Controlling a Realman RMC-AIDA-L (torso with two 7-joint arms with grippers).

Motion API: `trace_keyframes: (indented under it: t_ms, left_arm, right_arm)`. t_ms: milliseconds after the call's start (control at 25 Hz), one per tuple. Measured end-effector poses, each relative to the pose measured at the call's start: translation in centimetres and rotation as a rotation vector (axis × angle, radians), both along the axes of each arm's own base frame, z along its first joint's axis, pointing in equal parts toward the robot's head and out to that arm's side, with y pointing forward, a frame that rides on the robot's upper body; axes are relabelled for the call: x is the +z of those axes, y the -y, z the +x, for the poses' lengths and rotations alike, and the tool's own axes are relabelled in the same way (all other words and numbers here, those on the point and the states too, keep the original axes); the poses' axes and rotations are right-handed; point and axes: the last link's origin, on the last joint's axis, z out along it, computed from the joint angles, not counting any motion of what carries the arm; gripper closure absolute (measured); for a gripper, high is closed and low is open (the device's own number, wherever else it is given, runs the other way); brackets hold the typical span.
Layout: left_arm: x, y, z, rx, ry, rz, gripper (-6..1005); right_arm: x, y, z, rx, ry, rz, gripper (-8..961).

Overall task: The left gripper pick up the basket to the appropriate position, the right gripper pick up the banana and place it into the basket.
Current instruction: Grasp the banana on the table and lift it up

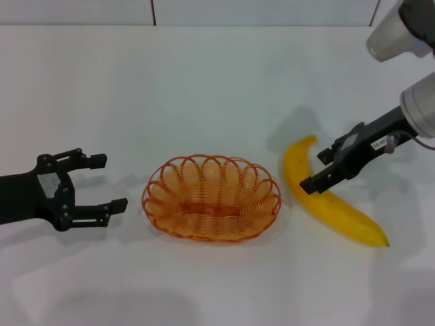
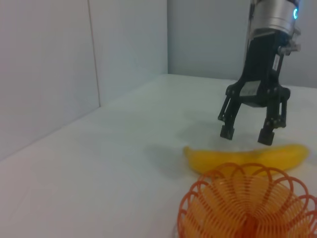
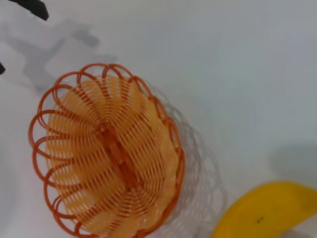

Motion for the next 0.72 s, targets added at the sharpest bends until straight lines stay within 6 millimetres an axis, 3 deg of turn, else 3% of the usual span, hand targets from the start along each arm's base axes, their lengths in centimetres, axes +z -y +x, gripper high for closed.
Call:
trace_keyframes:
  t_ms: [720]
  left_arm:
    - [-0.1,0.0,0.2,-0.01,0.002,-0.009,92]
  right_arm:
    - [-1.2,0.0,1.4,-0.108,0.016,0.008,85]
